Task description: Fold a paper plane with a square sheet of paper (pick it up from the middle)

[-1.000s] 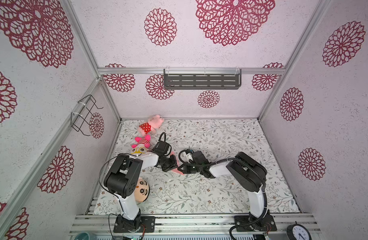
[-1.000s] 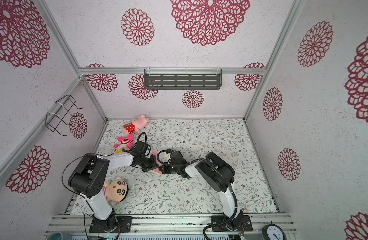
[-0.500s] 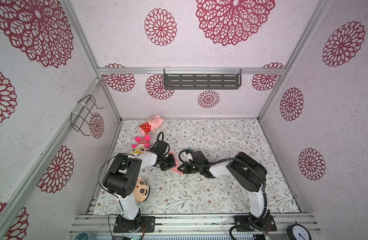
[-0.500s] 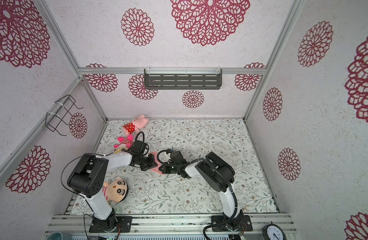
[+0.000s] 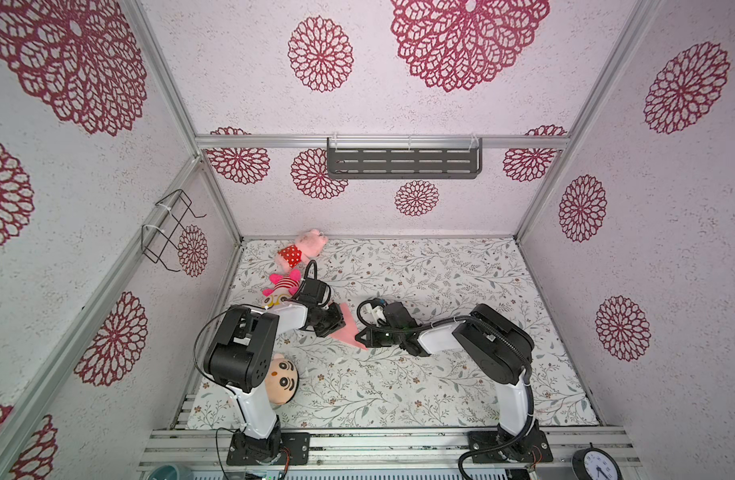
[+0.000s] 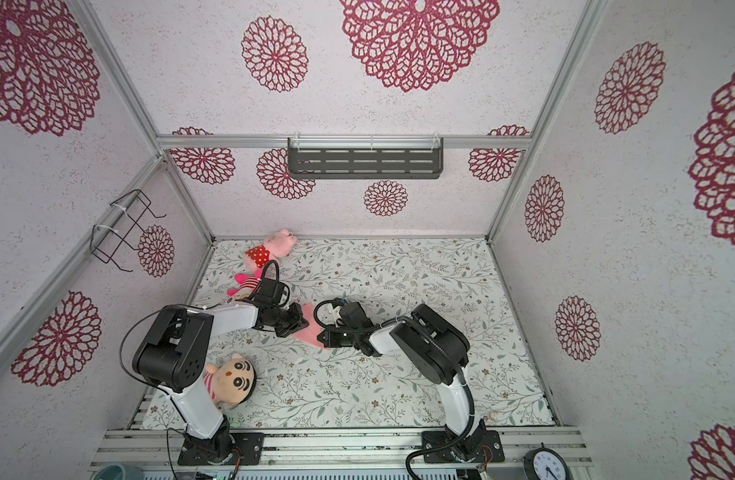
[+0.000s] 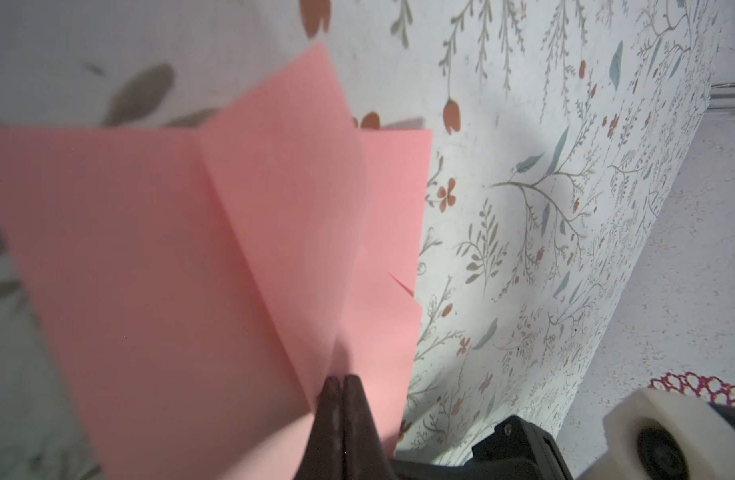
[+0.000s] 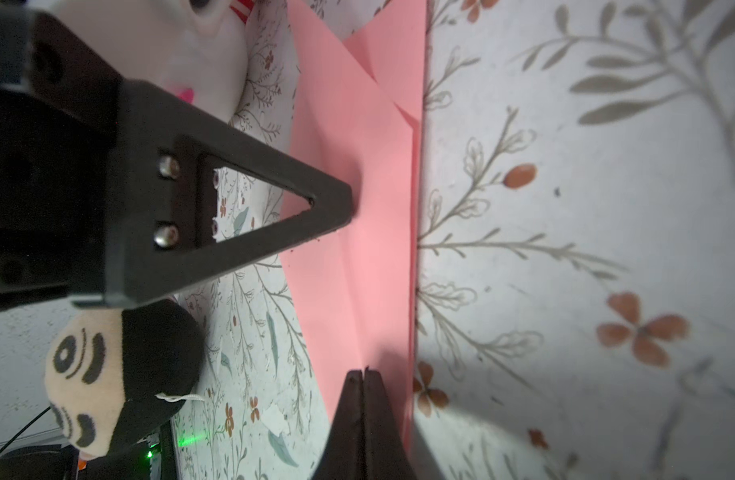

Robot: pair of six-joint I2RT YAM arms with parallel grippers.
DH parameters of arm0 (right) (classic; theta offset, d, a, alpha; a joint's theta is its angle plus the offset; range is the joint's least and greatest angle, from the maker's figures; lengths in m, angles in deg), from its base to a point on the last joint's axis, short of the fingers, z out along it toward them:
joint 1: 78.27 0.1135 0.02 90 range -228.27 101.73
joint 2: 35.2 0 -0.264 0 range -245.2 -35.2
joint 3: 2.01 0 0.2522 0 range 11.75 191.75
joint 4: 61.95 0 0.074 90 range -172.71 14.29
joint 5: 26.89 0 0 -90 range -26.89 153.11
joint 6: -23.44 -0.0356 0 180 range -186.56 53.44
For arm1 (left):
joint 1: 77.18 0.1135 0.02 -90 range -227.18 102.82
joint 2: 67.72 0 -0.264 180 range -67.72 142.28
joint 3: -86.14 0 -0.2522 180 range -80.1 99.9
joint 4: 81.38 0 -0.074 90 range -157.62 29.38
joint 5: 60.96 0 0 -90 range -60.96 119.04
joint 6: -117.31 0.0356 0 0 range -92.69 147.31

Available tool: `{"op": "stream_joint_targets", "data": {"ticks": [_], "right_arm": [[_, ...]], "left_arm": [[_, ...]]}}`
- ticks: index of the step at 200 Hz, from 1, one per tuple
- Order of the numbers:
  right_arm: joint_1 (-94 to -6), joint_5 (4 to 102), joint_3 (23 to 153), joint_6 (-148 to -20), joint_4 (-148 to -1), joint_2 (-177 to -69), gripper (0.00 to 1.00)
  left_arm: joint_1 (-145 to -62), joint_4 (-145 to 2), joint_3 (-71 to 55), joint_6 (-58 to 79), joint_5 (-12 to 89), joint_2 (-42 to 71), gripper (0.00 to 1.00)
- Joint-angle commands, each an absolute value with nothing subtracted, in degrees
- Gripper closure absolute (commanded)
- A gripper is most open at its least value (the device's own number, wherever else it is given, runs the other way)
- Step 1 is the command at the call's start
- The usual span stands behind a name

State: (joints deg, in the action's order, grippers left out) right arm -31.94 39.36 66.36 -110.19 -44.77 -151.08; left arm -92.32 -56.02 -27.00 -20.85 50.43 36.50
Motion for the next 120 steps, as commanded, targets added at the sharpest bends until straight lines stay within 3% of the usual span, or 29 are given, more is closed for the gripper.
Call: {"op": "stream_joint_targets", "data": {"ticks": [1,120], "right_arm": [[-32.31,42.32,64.14,-110.55,-54.09,-150.93,0.96],[-32.39,42.24,63.95,-110.24,-55.68,-150.55,0.96]], "left_arm": [[-90.28,-55.13,-28.33,-20.16,43.00,38.62,1.00],[-86.28,-57.29,-26.93,-18.57,37.60,41.50,1.00]]}}
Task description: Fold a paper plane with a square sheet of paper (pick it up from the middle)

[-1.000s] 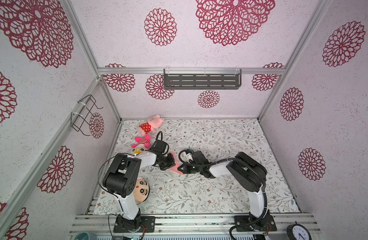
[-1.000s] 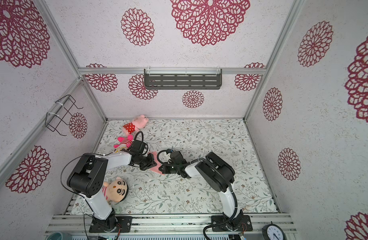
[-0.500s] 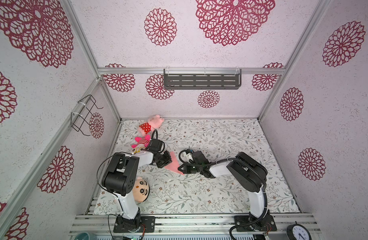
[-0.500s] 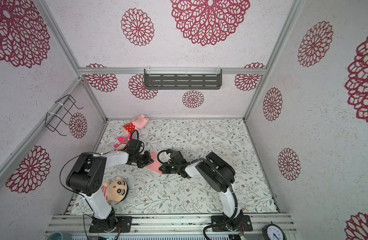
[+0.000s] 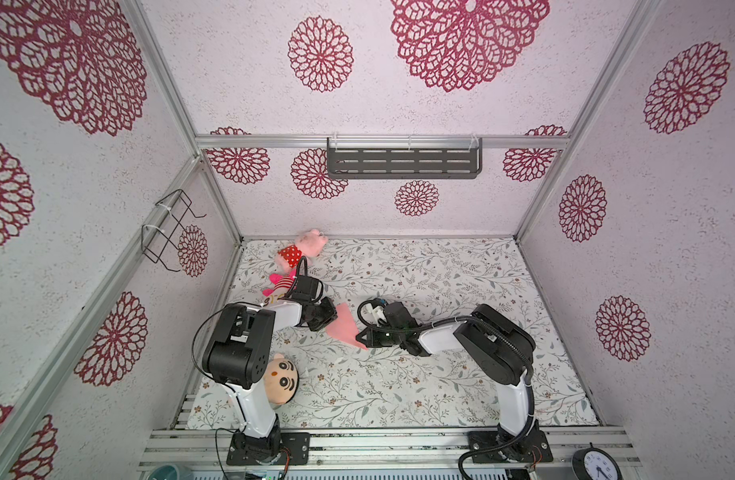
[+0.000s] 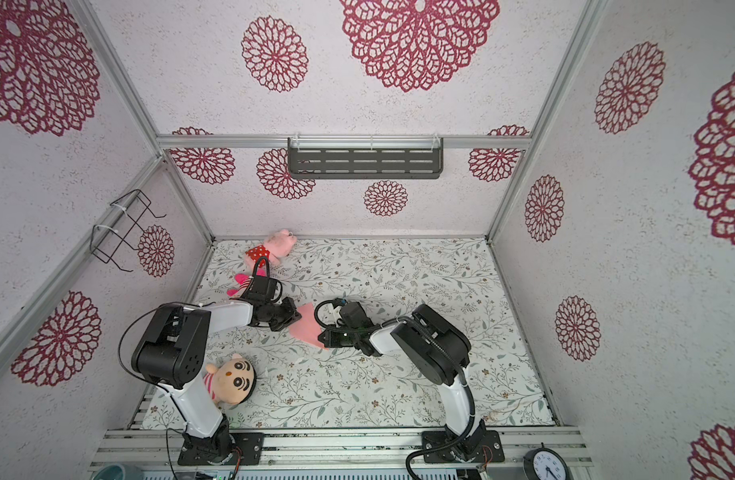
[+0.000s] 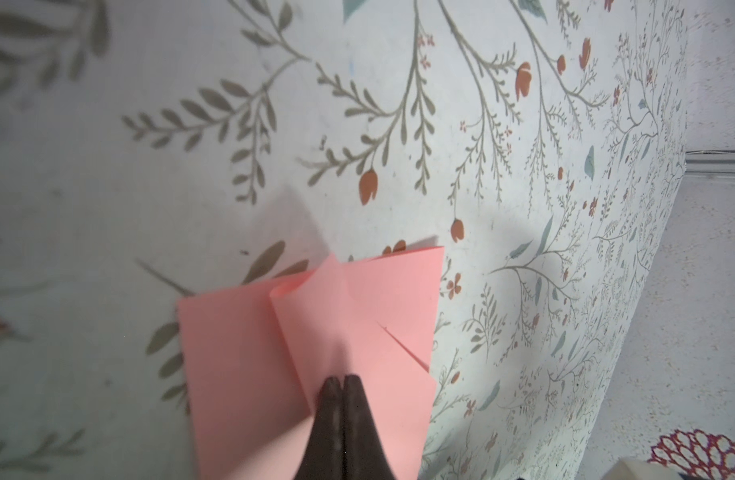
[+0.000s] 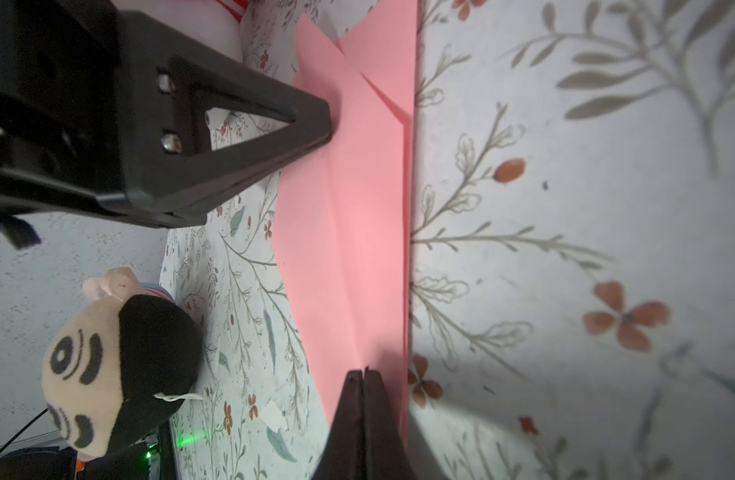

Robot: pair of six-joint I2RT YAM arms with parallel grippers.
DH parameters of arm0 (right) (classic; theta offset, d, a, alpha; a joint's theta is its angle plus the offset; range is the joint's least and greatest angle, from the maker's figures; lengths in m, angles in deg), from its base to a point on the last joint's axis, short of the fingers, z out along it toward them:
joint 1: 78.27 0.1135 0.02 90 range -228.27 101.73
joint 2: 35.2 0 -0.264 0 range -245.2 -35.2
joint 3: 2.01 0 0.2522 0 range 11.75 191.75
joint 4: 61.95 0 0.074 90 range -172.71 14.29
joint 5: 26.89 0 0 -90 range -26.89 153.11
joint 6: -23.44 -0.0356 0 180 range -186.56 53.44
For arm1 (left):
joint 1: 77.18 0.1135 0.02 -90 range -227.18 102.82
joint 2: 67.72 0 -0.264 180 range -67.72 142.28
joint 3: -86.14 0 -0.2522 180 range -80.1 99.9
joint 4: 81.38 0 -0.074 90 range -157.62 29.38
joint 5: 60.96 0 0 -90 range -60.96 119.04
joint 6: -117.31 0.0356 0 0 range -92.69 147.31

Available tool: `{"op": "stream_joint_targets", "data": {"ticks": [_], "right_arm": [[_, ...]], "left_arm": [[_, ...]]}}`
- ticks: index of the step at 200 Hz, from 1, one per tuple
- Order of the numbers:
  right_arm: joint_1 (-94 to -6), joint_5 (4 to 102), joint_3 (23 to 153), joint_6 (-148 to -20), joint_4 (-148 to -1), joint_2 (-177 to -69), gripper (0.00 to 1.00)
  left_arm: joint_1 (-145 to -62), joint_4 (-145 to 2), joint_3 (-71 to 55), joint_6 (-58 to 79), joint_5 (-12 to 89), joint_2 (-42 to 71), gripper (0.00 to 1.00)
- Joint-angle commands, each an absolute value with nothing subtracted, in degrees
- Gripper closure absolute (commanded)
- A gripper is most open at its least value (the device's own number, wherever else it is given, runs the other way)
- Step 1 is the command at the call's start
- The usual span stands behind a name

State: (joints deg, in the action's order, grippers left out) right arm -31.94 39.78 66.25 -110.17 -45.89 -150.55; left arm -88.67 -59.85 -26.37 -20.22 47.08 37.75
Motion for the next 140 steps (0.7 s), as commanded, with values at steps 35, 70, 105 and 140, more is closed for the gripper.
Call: {"op": "stream_joint_targets", "data": {"ticks": [35,70,105,140], "right_arm": [[-32.39,42.02,64.22,-110.23,-55.99,-150.56,0.96],[-32.39,41.77,64.48,-110.23,-56.02,-150.61,0.96],[-32.43,41.53,64.83,-110.24,-55.98,-151.00,0.96],[-32.39,41.66,64.99,-110.16,-56.61,-150.76,0.96]], "left_arm": [[-85.67,-56.49,-26.24,-17.74,35.29,41.79,1.00],[-84.79,-54.72,-25.02,-17.21,32.38,41.63,1.00],[-84.57,-53.98,-24.22,-16.40,31.73,42.14,0.99],[-84.39,-51.36,-22.45,-17.15,34.39,38.98,0.98]]}}
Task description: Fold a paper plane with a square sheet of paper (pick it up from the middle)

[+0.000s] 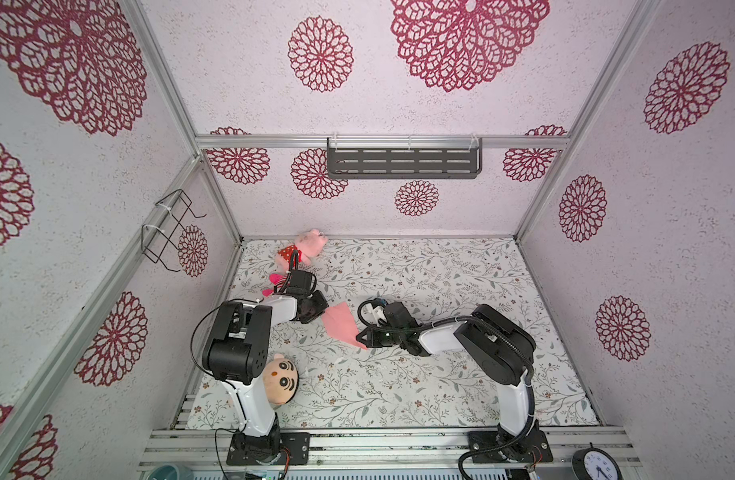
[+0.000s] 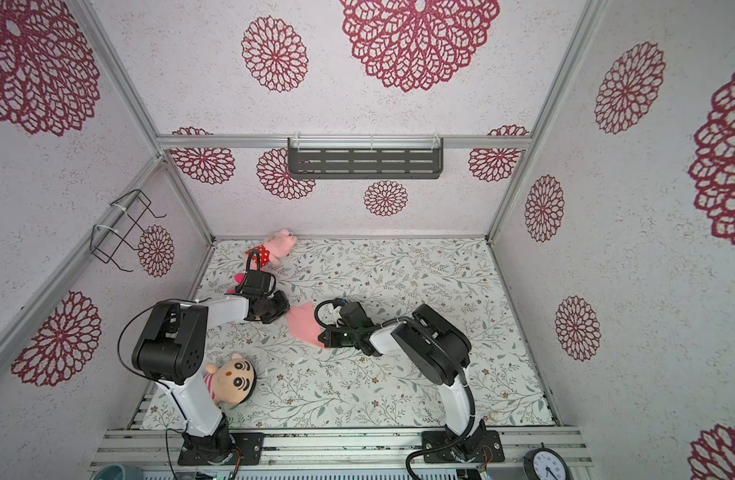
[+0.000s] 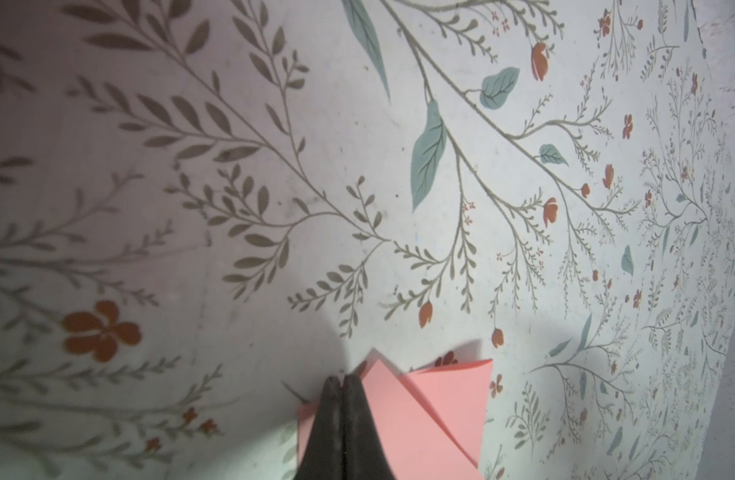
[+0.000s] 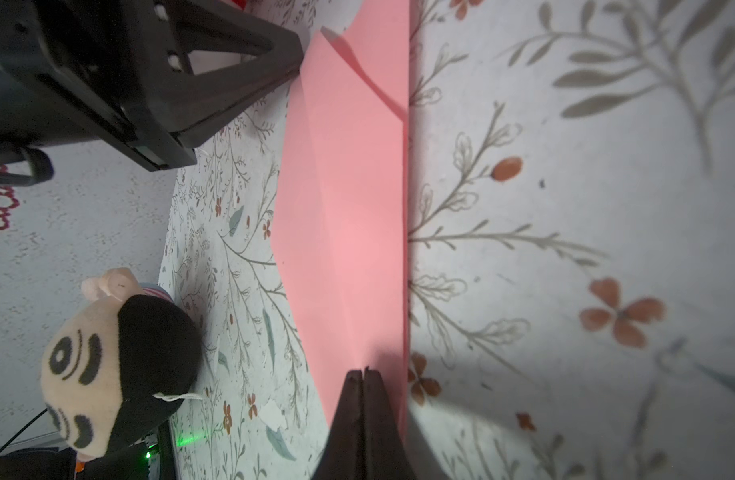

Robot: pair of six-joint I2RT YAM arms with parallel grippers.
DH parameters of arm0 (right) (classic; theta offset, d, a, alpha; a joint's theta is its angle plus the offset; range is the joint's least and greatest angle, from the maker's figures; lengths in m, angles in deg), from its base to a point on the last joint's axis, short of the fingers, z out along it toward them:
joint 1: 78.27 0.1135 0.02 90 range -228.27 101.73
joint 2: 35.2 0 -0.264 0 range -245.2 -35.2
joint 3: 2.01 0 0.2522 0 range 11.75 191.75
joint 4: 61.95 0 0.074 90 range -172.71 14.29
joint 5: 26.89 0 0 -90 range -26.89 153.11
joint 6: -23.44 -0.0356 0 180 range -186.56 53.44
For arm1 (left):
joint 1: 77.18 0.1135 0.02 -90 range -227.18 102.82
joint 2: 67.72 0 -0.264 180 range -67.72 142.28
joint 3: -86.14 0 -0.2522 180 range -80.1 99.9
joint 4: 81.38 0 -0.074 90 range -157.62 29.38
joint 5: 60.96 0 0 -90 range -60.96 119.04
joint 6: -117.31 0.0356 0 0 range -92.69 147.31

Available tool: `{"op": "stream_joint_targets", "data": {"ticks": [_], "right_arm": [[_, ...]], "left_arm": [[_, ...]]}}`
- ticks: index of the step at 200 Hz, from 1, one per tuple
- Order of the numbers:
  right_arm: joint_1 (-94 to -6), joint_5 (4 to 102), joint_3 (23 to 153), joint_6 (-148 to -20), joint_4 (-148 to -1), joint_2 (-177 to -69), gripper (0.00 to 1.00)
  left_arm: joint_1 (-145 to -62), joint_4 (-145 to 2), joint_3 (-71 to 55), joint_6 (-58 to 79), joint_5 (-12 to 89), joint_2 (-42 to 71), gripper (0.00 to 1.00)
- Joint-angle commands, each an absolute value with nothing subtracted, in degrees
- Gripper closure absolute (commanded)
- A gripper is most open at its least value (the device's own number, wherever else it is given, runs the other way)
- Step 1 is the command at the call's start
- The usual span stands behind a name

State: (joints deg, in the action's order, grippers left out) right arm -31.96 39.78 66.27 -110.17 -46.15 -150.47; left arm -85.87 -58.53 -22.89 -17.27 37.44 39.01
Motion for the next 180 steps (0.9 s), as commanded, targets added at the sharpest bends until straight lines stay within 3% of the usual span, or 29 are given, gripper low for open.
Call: {"op": "stream_joint_targets", "data": {"ticks": [1,43,78,111,180], "right_arm": [[-32.39,41.71,65.00,-110.20,-56.67,-150.77,0.96],[-32.25,43.75,66.57,-107.67,-61.31,-149.70,0.96],[-32.17,44.91,67.11,-106.48,-62.53,-149.13,0.96],[-31.96,45.46,67.36,-106.04,-62.72,-148.78,0.96],[-31.34,46.23,68.76,-104.05,-64.36,-148.68,0.96]], "left_arm": [[-84.39,-51.23,-22.36,-17.29,34.57,38.76,0.98],[-87.06,-45.03,-21.54,-20.47,35.94,26.50,0.91],[-88.80,-47.61,-25.47,-22.24,44.40,21.87,0.88],[-92.82,-53.59,-27.81,-22.14,51.63,23.40,0.89],[-96.87,-54.86,-24.80,-20.31,51.09,33.59,0.98]]}}
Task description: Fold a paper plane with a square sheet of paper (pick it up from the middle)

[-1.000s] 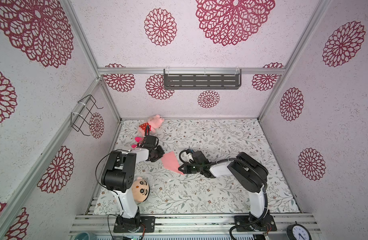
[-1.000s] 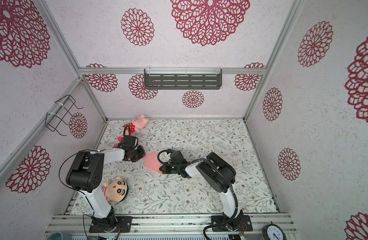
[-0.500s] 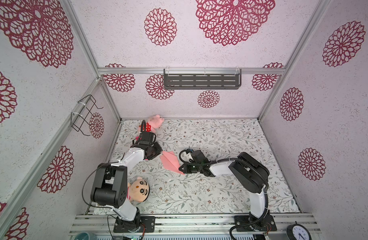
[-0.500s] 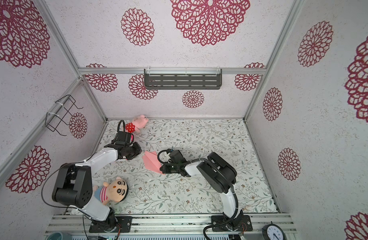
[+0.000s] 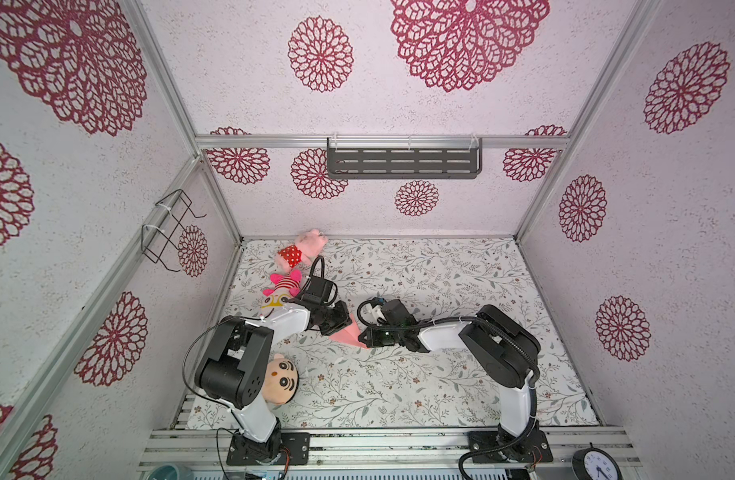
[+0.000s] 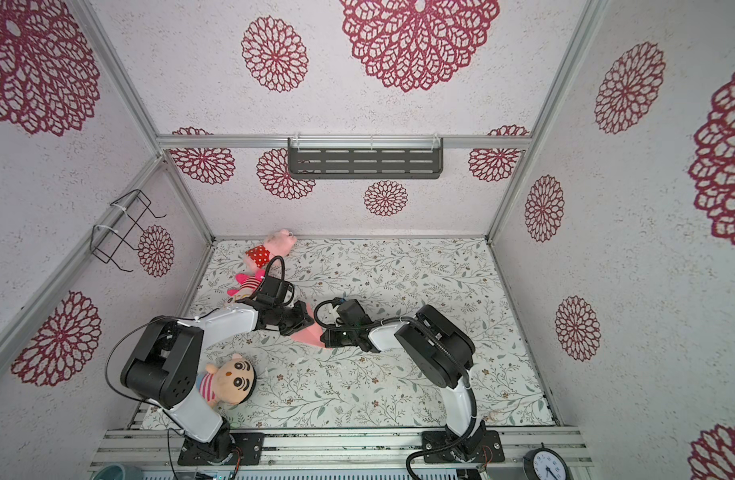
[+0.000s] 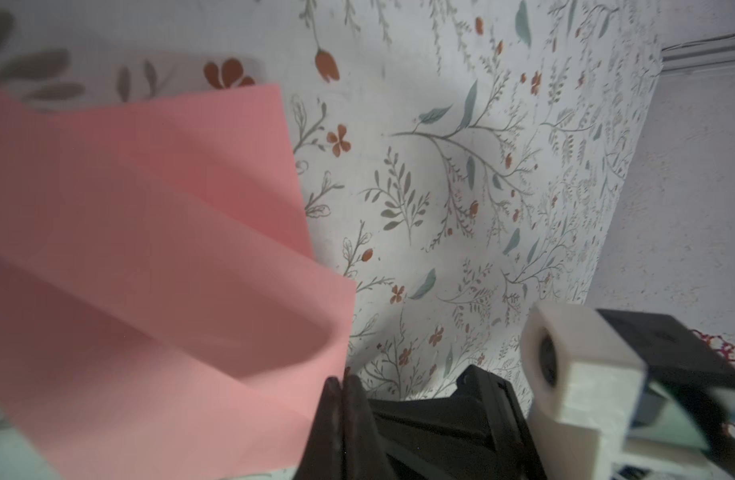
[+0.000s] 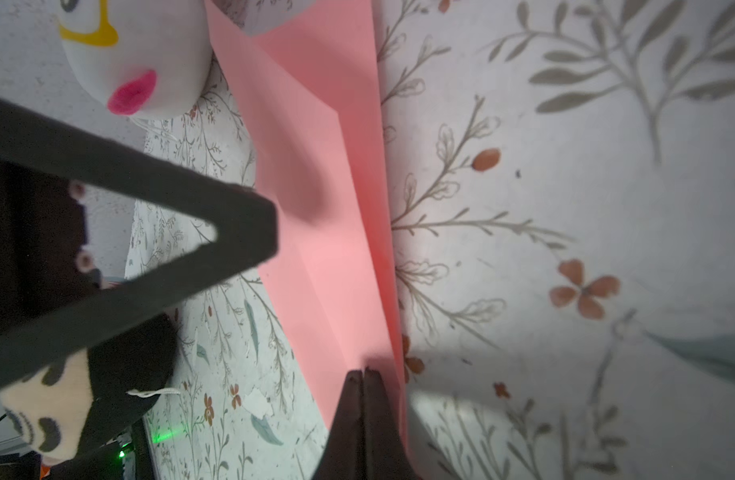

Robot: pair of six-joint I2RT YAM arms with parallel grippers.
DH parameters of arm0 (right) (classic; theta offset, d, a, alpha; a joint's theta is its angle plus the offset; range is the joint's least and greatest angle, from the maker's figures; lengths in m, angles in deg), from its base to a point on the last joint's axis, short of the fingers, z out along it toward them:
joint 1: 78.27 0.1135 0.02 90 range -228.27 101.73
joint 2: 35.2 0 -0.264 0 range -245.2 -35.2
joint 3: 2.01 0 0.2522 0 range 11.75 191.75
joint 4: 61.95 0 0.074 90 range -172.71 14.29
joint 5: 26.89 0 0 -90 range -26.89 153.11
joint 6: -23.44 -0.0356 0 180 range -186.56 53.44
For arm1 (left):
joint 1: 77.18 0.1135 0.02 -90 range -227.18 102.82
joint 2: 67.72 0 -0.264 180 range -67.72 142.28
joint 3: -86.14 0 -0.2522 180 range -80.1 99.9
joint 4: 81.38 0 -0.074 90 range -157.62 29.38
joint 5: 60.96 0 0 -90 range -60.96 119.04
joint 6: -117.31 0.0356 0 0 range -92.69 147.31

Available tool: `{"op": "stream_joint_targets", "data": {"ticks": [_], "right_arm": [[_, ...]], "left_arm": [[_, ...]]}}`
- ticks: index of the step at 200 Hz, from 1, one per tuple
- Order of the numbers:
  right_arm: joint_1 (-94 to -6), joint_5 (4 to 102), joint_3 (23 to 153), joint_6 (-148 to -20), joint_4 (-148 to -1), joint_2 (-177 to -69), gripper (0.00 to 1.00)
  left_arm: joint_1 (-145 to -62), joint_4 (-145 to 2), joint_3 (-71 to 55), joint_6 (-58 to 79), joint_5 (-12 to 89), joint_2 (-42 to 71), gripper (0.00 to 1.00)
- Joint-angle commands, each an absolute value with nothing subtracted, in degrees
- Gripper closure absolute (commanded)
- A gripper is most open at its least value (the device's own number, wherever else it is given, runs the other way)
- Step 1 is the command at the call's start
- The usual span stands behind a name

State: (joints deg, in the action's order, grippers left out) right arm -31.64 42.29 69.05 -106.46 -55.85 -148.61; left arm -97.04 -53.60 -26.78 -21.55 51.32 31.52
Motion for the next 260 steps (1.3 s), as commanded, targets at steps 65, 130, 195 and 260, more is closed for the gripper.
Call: {"op": "stream_joint_targets", "data": {"ticks": [65,130,195,260], "right_arm": [[-30.13,47.66,70.92,-97.05,-67.96,-147.77,0.95],[-27.52,52.12,73.27,-83.00,-76.14,-145.42,0.94],[-26.80,53.33,72.53,-79.36,-79.10,-144.17,0.97],[-26.73,53.88,69.04,-80.38,-79.62,-142.47,0.98]], "left_arm": [[-96.74,-49.21,-24.24,-19.93,45.13,37.13,1.00],[-95.31,-45.48,-24.68,-20.94,43.53,40.27,1.00],[-94.67,-44.36,-24.23,-20.77,43.41,41.17,1.00],[-94.45,-44.32,-24.27,-20.43,43.55,41.35,1.00]]}}
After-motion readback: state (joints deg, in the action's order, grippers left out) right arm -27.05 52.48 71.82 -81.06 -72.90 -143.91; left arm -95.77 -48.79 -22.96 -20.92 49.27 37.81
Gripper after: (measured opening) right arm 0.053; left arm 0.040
